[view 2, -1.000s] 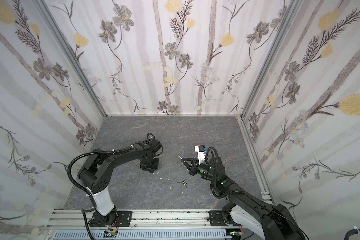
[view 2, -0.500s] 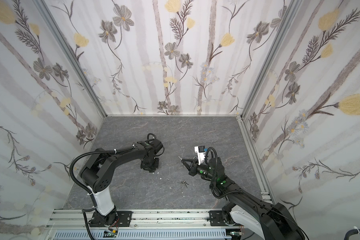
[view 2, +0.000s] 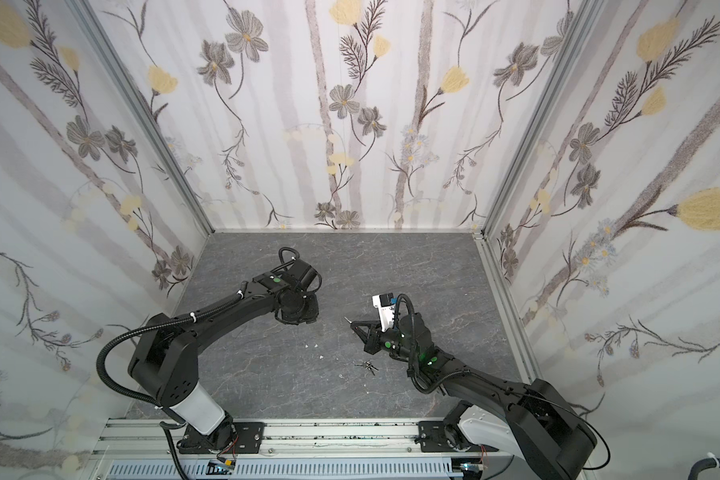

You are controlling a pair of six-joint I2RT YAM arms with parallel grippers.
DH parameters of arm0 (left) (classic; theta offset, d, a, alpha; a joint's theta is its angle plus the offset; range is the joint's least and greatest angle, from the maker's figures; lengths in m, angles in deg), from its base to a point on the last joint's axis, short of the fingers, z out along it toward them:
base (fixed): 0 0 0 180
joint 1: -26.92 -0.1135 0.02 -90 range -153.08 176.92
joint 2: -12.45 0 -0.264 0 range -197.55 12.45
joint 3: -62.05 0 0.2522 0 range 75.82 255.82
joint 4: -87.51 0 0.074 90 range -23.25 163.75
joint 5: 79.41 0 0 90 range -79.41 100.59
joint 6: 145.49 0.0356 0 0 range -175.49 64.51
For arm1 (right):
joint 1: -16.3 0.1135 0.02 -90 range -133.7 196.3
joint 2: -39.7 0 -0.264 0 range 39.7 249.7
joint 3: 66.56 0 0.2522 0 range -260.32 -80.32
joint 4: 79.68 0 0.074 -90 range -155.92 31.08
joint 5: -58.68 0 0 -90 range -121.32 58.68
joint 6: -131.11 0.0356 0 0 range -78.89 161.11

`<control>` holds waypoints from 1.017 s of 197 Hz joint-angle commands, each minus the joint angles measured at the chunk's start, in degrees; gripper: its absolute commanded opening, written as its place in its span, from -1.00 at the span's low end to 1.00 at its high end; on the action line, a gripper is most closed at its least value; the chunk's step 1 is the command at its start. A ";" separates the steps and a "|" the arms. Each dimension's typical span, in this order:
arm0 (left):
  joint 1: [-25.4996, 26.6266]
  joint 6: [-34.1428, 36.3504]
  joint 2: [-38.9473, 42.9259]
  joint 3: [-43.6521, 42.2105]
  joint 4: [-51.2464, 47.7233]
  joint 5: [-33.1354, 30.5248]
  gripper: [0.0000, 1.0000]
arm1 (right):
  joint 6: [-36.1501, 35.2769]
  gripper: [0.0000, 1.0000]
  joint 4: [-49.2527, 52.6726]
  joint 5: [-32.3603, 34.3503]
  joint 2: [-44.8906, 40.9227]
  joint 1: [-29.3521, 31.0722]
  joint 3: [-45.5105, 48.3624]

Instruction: Unlock with the key

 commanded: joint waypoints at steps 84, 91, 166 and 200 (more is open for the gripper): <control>-0.60 -9.00 3.79 4.81 1.12 2.27 -0.58 | 0.48 -1.00 -15.19 11.09 14.62 7.57 -7.33; -0.60 -9.38 3.95 4.74 1.39 2.69 -0.58 | 0.92 -1.00 -16.27 11.28 15.54 7.88 -7.63; -0.73 -11.77 4.85 4.03 3.26 5.01 -0.58 | 5.02 -1.00 -20.36 13.00 24.35 8.44 -10.18; -0.86 -12.39 5.46 3.33 4.16 5.89 -0.59 | 5.65 -1.00 -19.41 14.72 25.50 8.13 -11.00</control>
